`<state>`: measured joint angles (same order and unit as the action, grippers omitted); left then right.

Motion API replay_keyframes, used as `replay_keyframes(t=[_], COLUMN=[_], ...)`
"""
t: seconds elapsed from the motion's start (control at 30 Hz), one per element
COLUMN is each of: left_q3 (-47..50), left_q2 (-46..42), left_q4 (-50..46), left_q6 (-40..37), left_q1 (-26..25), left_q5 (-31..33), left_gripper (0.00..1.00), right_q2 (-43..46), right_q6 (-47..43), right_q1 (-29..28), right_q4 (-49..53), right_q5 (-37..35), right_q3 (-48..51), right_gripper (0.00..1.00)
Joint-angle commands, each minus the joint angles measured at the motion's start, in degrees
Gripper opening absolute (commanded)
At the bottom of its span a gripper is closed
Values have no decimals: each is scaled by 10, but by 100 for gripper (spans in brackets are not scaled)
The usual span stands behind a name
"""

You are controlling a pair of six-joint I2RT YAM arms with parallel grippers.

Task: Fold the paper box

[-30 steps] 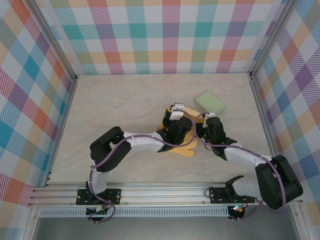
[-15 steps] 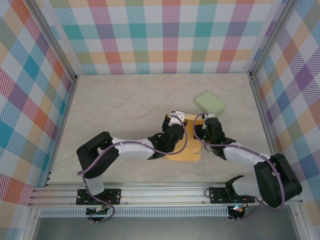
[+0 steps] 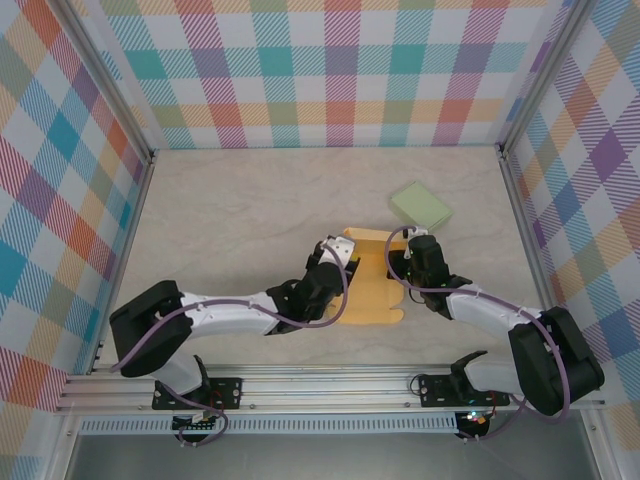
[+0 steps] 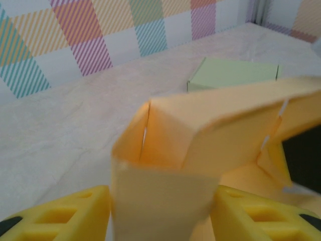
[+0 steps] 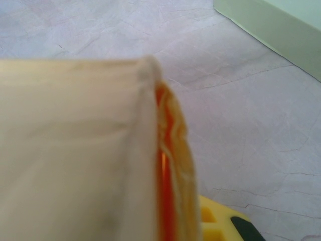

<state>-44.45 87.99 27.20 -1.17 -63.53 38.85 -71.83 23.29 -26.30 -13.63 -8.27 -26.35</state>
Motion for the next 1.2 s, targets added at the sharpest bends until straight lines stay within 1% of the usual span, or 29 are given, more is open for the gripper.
replay_keyframes(t=[0.0,0.03,0.07,0.13,0.17,0.2,0.23,0.3,0.33,0.4,0.47,0.53,0.6,0.67,0.73,0.77,0.87,0.9,0.97,1.07,1.17], left_q3=[40,48,51,53,53,55,57,58,57,56,61,72,78,80,86,87,84,80,65,43,36], left_q2=[-62,-80,-97,-126,-139,-151,-163,-183,-194,-212,-233,-251,-258,-254,-241,-234,-204,-192,-160,-114,-77], left_q4=[40,40,36,23,16,13,8,-7,-24,-62,-85,-94,-108,-112,-100,-94,-85,-85,-85,-80,-54], left_q6=[-54,-63,-68,-71,-70,-68,-65,-62,-60,-56,-56,-60,-59,-51,-45,-49,-90,-108,-126,-145,-156], left_q1=[-7,-6,-6,-6,-6,-6,-6,-3,4,23,43,69,97,132,164,171,180,179,180,181,180], left_q5=[-100,-133,-166,-223,-243,-249,-241,-191,-159,-127,-132,-151,-180,-210,-273,-304,-412,-435,-475,-500,-483], left_gripper=[64,81,83,84,84,84,83,78,75,69,62,55,51,48,48,49,60,62,64,63,61], right_q2=[10,10,9,8,7,8,8,11,12,16,19,20,20,20,20,20,22,23,22,20,21], right_q6=[-2,-2,-2,-3,-3,-4,-4,-7,-8,-8,-9,-9,-9,-8,-8,-8,-8,-8,-7,-7,-8], right_q1=[-3,-3,-3,-3,-3,-3,-4,-3,-4,-3,-3,-3,-3,-3,-3,-3,-3,-3,-3,-3,-3], right_q4=[-2,-2,-2,-2,-3,-3,-2,0,-1,-2,-2,-2,-2,-2,-1,0,1,1,-1,0,1], right_q5=[4,4,4,4,3,2,2,-3,-5,-6,-6,-8,-7,-7,-7,-8,-12,-12,-11,-11,-12], right_q3=[-13,-13,-13,-13,-13,-13,-13,-13,-12,-11,-9,-9,-9,-8,-9,-8,-7,-7,-6,-7,-8], right_gripper=[0,0,0,0,0,0,0,0,0,0,0,0,0,0,0,0,0,0,0,0,0])
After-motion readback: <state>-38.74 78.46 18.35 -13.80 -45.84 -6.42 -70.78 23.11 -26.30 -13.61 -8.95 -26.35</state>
